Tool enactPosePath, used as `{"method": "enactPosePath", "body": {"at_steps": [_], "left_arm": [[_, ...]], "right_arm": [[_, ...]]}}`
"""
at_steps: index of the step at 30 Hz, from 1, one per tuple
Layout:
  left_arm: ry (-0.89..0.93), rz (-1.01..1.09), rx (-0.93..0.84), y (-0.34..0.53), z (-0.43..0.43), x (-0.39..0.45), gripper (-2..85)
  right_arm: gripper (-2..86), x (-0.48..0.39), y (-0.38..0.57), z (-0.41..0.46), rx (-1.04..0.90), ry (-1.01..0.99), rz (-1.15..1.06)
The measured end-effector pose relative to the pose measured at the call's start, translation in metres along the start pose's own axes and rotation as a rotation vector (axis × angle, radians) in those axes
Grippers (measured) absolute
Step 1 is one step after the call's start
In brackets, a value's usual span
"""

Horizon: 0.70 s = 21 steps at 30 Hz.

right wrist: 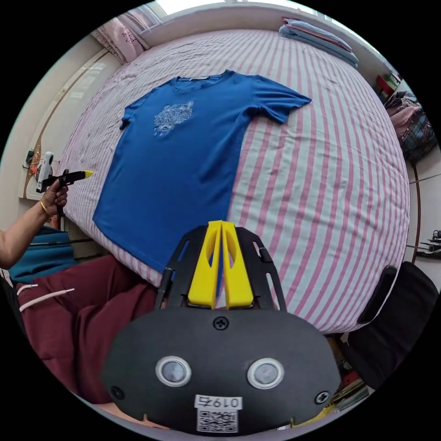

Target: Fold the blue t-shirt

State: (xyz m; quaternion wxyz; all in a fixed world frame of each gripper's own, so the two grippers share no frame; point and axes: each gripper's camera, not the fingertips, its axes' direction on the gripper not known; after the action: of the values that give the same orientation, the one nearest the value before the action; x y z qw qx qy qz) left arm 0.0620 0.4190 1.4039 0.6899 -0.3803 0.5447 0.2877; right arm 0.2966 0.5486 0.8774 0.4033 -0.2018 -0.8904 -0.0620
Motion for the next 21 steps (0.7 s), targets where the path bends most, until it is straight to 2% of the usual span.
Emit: {"method": "enactPosePath", "body": {"at_steps": [2,6,13,21], "left_arm": [[0.012,-0.021,0.009,0.015,0.004,-0.009,1.0],[0.024,0.018,-0.006,0.044,0.012,-0.02,1.3],[0.135,-0.055,-0.076,0.081,0.045,-0.063,3.0],[0.228,-0.048,-0.159,0.104,0.074,-0.1,8.3]], "right_arm": [[1.1,0.009,0.028,0.0,-0.001,-0.022,0.018],[10.0,0.035,0.083,-0.002,-0.071,-0.104,0.101],[8.4,0.068,0.148,0.0,-0.126,-0.17,0.091],[8.3,0.131,0.213,-0.004,-0.088,-0.357,0.24]]}}
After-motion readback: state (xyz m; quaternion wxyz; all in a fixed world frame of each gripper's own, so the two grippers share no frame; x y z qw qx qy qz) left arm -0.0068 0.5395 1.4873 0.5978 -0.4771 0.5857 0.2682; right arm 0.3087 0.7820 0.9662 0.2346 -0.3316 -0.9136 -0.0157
